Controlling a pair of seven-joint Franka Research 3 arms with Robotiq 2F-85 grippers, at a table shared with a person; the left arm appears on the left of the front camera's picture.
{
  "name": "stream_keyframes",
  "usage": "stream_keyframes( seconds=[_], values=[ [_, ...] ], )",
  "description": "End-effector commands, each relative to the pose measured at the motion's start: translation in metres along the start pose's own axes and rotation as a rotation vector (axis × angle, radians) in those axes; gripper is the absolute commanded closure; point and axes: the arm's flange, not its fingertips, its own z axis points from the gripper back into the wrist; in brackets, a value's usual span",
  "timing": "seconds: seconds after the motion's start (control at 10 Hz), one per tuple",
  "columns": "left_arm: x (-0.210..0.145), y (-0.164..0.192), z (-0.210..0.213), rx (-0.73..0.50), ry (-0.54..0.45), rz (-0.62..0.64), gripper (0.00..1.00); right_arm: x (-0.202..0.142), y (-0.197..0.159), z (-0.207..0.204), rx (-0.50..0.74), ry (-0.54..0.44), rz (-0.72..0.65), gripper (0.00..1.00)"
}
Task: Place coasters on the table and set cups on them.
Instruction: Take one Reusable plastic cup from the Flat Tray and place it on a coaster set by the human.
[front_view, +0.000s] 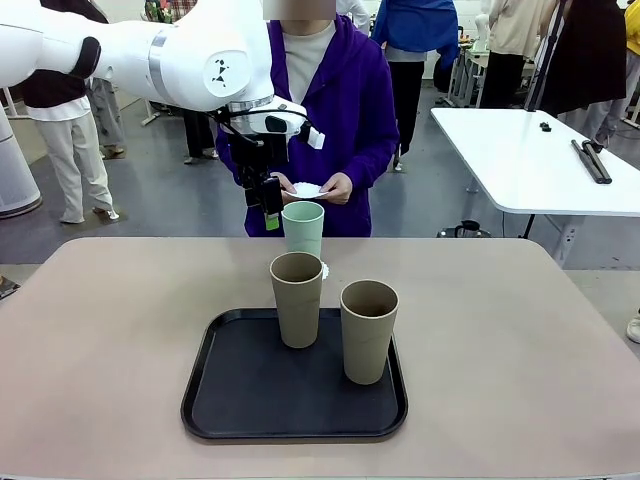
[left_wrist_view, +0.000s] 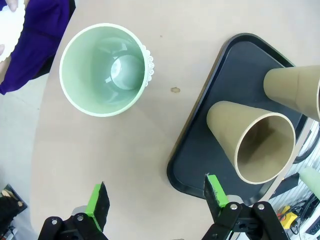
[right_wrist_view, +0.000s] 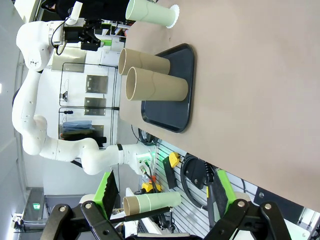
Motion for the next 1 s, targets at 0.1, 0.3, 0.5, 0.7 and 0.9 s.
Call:
stream_keyframes(
  seconds=[0.1,0.3,0.5,0.7,0.9],
  values=[
    [-0.059,-0.019,0.016,0.094,0.048,0.169,0.0,0.001,0.0,0.0,0.013,-0.003,0.004,0.0],
    [-0.11,-0.007,0.047,0.173,0.075,0.255,0.0,0.001,0.0,0.0,0.013,-0.003,0.004,0.0],
    [-0.166,-0.019,0.066,0.108,0.058,0.404,0.0,0.001,0.0,0.0,0.013,-0.003,0.004,0.0],
    [-0.215,-0.015,0.07,-0.016,0.003,0.538,0.0,0.001,0.0,0.0,0.013,-0.003,0.004,0.0],
    [-0.256,-0.013,0.035,-0.103,-0.084,0.635,0.0,0.001,0.0,0.0,0.013,-0.003,0.004,0.0]
  ],
)
